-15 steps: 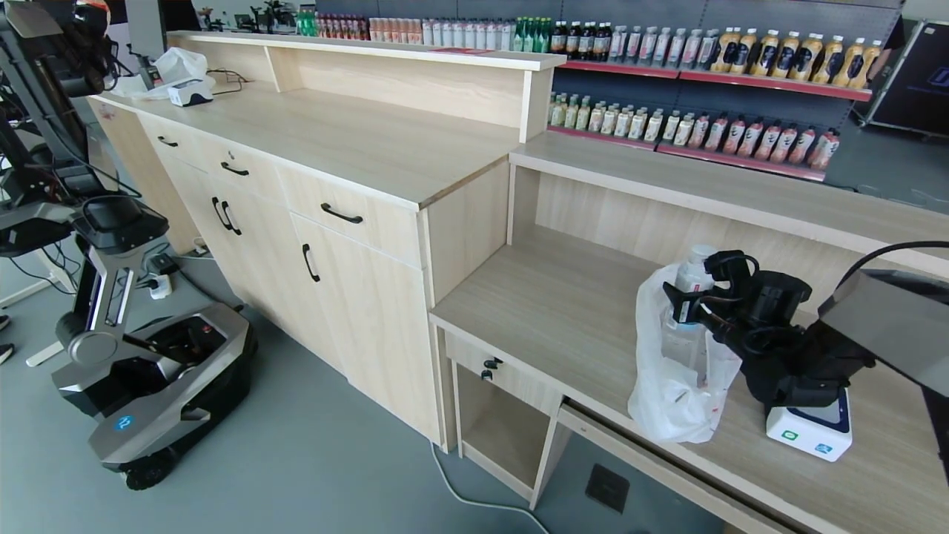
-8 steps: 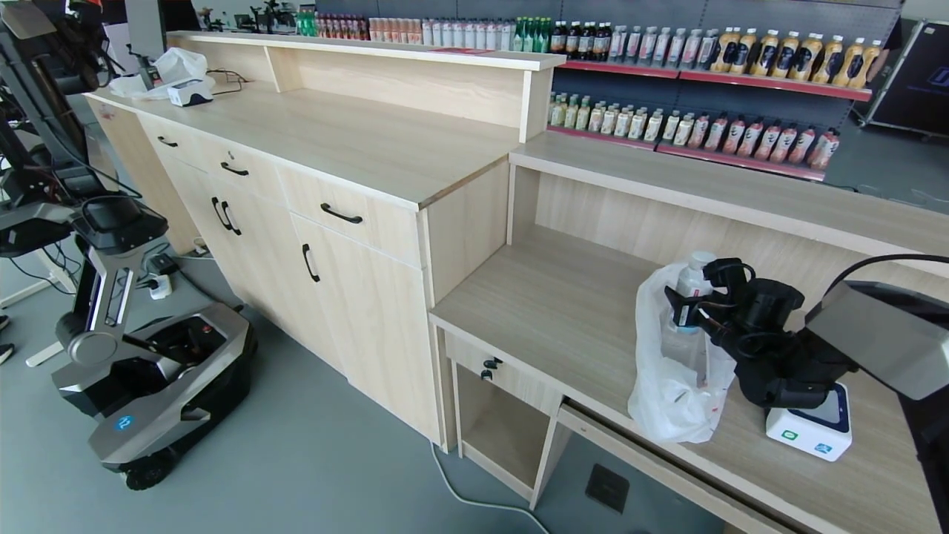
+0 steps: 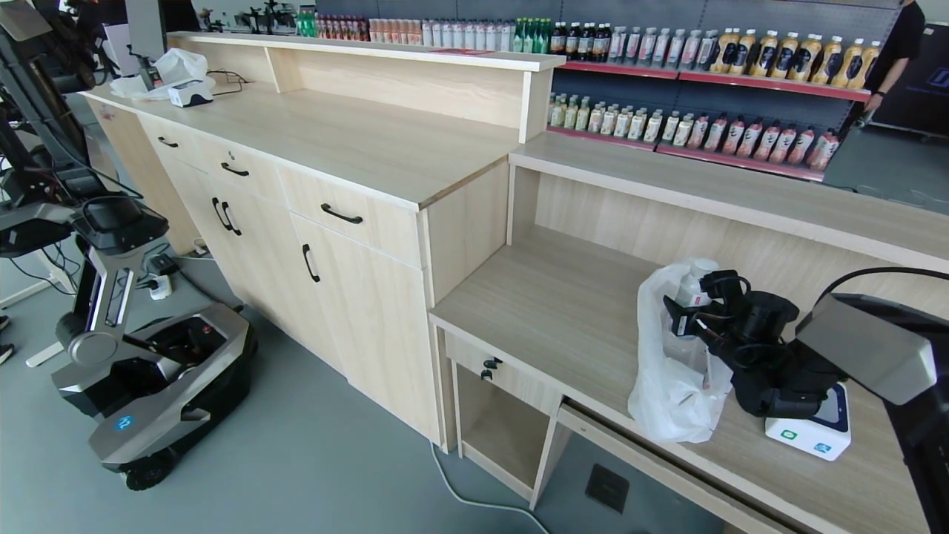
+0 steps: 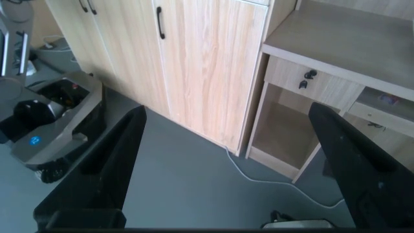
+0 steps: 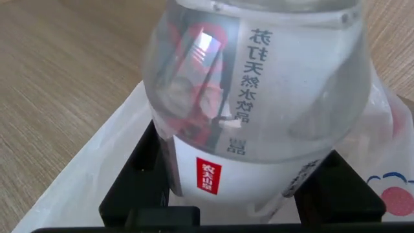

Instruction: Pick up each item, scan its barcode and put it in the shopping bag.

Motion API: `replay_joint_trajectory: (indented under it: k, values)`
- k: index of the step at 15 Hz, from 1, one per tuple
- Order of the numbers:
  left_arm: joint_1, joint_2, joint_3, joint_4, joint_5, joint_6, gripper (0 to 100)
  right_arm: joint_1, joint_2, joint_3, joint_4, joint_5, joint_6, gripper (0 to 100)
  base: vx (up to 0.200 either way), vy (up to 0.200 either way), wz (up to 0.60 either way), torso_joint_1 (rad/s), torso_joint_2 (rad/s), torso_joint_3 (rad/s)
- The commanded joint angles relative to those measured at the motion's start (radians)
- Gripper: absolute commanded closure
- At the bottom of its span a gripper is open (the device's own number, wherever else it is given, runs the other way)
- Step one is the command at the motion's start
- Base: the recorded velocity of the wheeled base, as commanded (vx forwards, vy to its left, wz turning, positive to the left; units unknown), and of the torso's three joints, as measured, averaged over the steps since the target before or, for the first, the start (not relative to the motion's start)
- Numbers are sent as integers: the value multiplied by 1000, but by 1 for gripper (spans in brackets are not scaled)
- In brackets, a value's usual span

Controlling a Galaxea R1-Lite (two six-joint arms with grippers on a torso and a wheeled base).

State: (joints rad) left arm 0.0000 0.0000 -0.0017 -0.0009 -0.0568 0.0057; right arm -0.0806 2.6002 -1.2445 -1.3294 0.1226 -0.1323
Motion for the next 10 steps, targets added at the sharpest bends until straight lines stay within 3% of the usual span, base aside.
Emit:
replay_joint_trajectory:
  k: [1,3,4,7,10]
  values:
    - [0,2,0,-1,0,0,0,-2,12,2,6,0,-1,100,0,0,0,0,0,0]
    - [0,2,0,-1,0,0,0,-4,3,2,13,2,-3,100,0,0,0,0,0,0]
    - [0,2,0,-1,0,0,0,-4,-3,3,13,2,-3,0,0,0,0,0,0,0]
    - [0,2,0,-1,0,0,0,-1,-65,11,21,26,2,0,0,0,0,0,0,0]
    - [0,2,0,-1,0,0,0,2,-264,114,104,37,0,0,0,0,0,0,0,0]
